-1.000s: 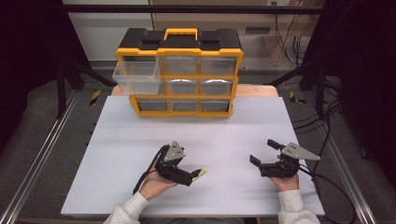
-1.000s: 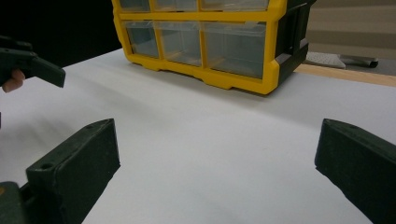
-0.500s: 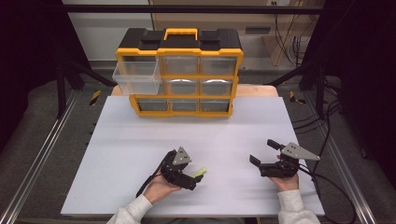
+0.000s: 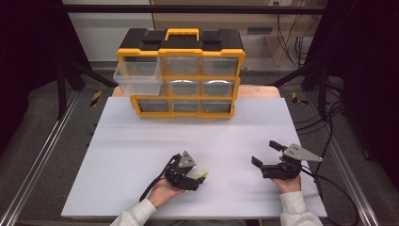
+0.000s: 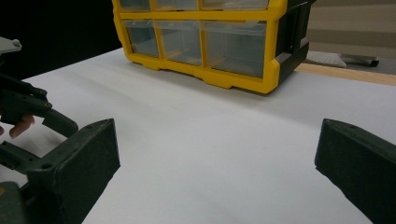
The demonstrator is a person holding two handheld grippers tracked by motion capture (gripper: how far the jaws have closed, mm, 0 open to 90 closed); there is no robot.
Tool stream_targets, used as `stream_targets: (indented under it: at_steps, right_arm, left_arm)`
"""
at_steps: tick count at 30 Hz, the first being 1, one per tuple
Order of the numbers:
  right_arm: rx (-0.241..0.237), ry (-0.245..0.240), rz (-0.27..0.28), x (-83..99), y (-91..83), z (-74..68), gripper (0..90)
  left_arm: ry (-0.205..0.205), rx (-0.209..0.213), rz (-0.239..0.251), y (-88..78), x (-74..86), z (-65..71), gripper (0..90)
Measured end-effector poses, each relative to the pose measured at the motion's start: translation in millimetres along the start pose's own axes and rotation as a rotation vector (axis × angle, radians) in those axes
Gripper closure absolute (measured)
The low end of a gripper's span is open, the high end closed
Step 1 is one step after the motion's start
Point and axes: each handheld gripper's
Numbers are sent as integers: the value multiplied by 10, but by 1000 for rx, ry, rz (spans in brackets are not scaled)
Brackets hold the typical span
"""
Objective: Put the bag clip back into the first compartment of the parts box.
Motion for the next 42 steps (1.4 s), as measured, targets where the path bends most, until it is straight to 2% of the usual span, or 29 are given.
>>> stream_targets:
  at_steps: [20,30,42]
  right_arm:
    - [2,2,-1,-1,1,1,4]
    - [3,1,1,-2,2,1,4]
    - [3,0,0,-2,4,2,4]
  left_arm:
    - [15,16,-28,49,-19,53,607]
    - [19,6,-46,65,-25,62,686]
    - [9,13,-47,63,-25,53,760]
Point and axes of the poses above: each handheld gripper's, and its own axes: y roughly forward along the jaws, x roughly out of its underside, z roughly to its right, and after that the axes turned 15 degrees about y, right-handed
